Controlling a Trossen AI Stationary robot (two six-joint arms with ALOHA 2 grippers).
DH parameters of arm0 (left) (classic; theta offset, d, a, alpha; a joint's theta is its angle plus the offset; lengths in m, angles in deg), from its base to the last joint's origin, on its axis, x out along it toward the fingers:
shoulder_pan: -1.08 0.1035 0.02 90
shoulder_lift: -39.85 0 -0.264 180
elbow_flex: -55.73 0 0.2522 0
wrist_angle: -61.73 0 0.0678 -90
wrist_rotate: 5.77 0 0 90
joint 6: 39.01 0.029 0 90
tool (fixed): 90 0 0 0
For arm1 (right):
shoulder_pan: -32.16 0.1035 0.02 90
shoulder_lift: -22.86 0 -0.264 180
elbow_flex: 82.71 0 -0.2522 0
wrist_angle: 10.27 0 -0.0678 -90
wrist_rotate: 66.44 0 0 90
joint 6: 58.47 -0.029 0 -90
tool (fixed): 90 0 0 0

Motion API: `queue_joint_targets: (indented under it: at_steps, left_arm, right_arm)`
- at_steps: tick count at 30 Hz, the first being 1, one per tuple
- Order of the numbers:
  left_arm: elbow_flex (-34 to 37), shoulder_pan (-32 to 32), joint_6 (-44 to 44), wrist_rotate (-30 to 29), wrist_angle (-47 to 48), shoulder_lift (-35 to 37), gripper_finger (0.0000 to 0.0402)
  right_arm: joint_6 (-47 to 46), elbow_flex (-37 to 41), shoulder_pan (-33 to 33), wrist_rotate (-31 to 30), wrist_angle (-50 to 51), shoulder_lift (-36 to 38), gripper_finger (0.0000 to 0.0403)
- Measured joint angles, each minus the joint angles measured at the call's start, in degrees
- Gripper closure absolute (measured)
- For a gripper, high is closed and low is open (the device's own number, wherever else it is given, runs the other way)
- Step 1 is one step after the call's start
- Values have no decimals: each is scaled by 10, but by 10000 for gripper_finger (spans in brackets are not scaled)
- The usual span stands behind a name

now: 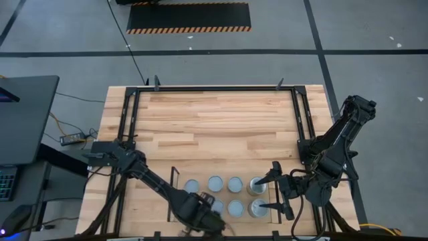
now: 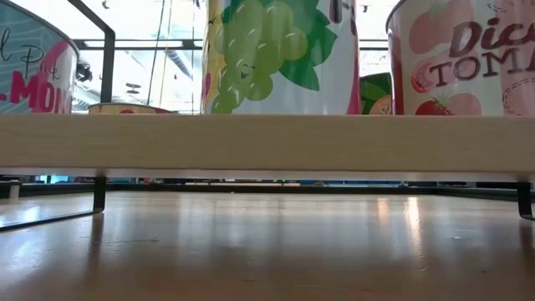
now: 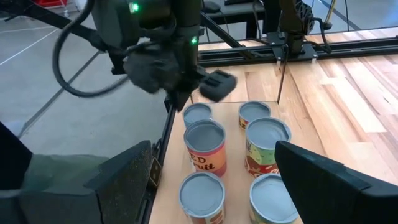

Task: Pick and place cans onto a shelf
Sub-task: Put the canned salmon on the shelf

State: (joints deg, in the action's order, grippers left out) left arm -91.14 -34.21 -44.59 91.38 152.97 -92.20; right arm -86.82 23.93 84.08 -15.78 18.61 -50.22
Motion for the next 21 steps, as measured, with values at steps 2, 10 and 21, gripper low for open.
queue_joint_targets:
  at_steps: [2,10,21]
  left_arm:
    - [0,2,-139,0,-26,0,372]
    - [16,-39,-492,-17,-122,0,398]
    - [132,-69,-723,-37,-124,0,398]
  right_arm:
    - [1,0,0,1,0,0,55]
    - [48,0,0,3,1,0,55]
    - [56,0,0,5,1,0,55]
